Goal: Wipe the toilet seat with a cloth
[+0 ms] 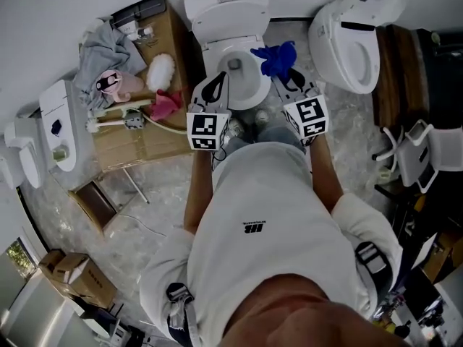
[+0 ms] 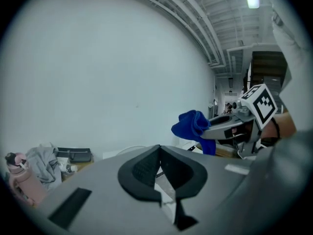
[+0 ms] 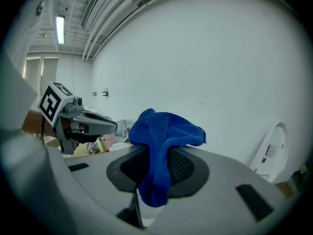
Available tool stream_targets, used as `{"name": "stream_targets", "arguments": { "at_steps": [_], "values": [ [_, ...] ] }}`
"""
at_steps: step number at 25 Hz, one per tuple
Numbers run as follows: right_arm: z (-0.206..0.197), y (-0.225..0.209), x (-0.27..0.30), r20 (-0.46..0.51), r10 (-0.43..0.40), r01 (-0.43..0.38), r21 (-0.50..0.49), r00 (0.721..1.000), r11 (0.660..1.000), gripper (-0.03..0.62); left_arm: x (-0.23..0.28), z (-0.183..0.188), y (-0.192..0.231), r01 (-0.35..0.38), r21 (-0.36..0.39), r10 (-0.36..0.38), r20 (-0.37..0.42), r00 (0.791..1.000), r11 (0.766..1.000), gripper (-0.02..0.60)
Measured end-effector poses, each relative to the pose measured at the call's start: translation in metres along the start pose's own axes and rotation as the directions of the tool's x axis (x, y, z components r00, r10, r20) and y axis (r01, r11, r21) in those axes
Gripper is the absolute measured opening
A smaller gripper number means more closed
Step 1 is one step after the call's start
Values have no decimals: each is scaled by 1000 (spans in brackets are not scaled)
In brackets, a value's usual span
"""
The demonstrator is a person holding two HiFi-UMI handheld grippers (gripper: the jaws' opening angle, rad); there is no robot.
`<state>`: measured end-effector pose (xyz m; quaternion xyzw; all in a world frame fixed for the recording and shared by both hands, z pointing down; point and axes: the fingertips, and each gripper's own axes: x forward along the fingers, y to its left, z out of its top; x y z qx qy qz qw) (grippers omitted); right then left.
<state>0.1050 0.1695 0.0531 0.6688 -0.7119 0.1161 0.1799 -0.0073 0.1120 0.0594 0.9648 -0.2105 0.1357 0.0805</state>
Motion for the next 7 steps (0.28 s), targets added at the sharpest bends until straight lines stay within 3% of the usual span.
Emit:
{"name": "stream_targets", "arguments": {
  "at_steps": [7],
  "values": [
    [4, -1, -25, 40, 21, -22, 9, 999, 1000, 87, -8, 13, -23, -22, 19, 21, 15, 1000, 1000, 9]
  ]
}}
